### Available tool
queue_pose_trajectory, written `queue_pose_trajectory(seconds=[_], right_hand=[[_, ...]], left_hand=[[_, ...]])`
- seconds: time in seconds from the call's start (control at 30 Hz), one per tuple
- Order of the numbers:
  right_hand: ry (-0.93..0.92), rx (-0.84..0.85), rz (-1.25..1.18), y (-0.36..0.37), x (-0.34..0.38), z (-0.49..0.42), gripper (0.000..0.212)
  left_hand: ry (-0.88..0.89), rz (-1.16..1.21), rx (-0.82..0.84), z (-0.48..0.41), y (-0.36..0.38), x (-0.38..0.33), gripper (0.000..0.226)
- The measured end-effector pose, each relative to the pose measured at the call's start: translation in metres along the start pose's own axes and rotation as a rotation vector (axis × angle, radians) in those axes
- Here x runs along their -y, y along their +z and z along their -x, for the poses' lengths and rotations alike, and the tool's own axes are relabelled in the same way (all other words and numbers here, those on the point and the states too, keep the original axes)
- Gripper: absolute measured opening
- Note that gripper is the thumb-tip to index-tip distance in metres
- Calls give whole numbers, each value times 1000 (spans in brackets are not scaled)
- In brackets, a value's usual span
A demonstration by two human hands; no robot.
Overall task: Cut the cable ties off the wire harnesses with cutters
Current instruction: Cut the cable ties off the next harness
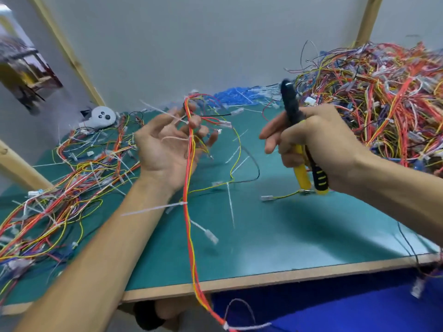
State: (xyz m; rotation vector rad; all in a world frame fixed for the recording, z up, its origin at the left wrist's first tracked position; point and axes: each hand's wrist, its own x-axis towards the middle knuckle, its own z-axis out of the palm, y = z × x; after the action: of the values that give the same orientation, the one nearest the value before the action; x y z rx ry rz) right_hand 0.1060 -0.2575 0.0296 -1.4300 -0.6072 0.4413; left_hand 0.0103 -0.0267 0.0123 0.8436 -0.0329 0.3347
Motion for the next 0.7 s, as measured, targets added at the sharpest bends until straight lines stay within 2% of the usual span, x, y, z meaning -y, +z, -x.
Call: queue_pose_trajectory(seconds=[0.13, 0.3, 0.37, 0.4, 0.47, 0.57, 0.7], right_hand=[[12, -102, -48, -11, -1, -8, 30], [15, -128, 13, -11, -13, -11, 17], [2, -77, 3, -9, -15, -11, 9], [-12, -43, -16, -9, -15, -11, 12], [-49, 36, -68, -8, -15, -9, 22], [-64, 137, -191, -6, -11, -4, 16], [-39, 134, -150, -6, -6, -5, 18]], left_hand=[[31, -133, 54, 2, 8, 5, 6], [-64, -202, 435, 10, 11, 8, 15], [-102, -259, 540, 13, 12, 13, 13], [-122, -303, 569, 14, 12, 15, 11], [-169, -418, 593, 14, 13, 18, 11], [-174, -634, 582, 14, 13, 20, 15], [-118, -658, 467, 15, 15, 25, 44]])
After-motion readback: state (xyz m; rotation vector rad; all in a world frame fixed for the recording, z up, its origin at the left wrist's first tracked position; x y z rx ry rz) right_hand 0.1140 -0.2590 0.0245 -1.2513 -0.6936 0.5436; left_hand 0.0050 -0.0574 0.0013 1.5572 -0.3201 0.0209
